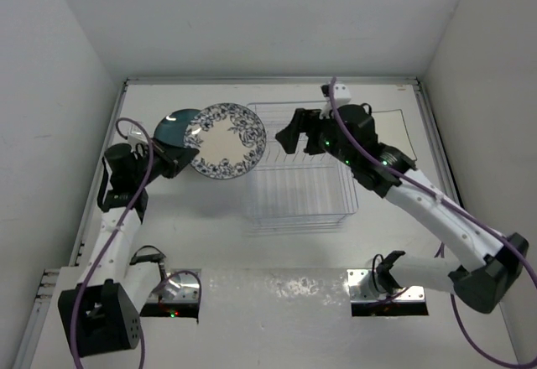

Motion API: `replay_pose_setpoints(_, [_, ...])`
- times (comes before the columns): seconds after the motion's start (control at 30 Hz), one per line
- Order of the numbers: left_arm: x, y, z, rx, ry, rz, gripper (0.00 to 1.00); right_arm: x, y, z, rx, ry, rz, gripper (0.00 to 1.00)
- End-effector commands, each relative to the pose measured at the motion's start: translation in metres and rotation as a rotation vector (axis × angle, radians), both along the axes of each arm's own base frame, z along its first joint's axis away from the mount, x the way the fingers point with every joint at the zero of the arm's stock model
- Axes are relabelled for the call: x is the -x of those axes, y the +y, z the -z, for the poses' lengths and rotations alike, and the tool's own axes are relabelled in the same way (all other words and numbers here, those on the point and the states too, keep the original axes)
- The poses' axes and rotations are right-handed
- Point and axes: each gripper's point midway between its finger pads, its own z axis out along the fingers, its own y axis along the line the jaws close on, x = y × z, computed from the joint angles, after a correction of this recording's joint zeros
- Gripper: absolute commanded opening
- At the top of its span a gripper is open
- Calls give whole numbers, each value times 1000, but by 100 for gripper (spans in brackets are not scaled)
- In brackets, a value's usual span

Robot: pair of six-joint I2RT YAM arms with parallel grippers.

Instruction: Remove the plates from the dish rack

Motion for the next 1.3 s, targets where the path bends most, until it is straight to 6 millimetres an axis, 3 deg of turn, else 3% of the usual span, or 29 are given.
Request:
replay_pose_setpoints(0.0, [-39,35,-62,30,-111,-199,0,8,-49,0,115,-52,138,94])
replay_pose_setpoints(0.17, [-73,88,-37,-74,-2,-432,0,36,-78,3,125,-72,158,97])
replay_pose_setpoints(0.23, [-84,106,-16,-102,66,-501,0,49,-88,3,120,-81,159,98])
replay_pose_setpoints(0.27, [-88,114,-17,-120,65,-524,0,55,-92,8,128,-70,152,98])
replay_pose_setpoints(0.3, [-90,120,1,-132,129,-541,0,62,-98,11,123,-74,153,99])
replay_pose_setpoints(0.47, [-115,141,24,-170,166,-569,0,84,-110,32,137,-54,128,99])
replay_pose_setpoints(0.7, [-130,147,54,-158,234,-542,0,98,-112,53,161,-25,75,99])
replay_pose_setpoints(0.83, [-136,147,72,-150,294,-525,27,101,-111,59,157,-21,64,99])
replay_pose_setpoints(0.93, [-142,150,80,-153,329,-527,39,102,-110,67,152,-12,62,99])
replay_pose_setpoints(1.07, [-146,150,98,-151,403,-514,48,103,-110,84,163,12,59,99])
replay_pose_setpoints(1.23, [-159,144,101,-193,430,-486,54,103,-109,100,168,35,62,99])
replay_pose_setpoints(1.27, [-158,141,109,-204,468,-476,55,103,-109,103,167,38,62,99])
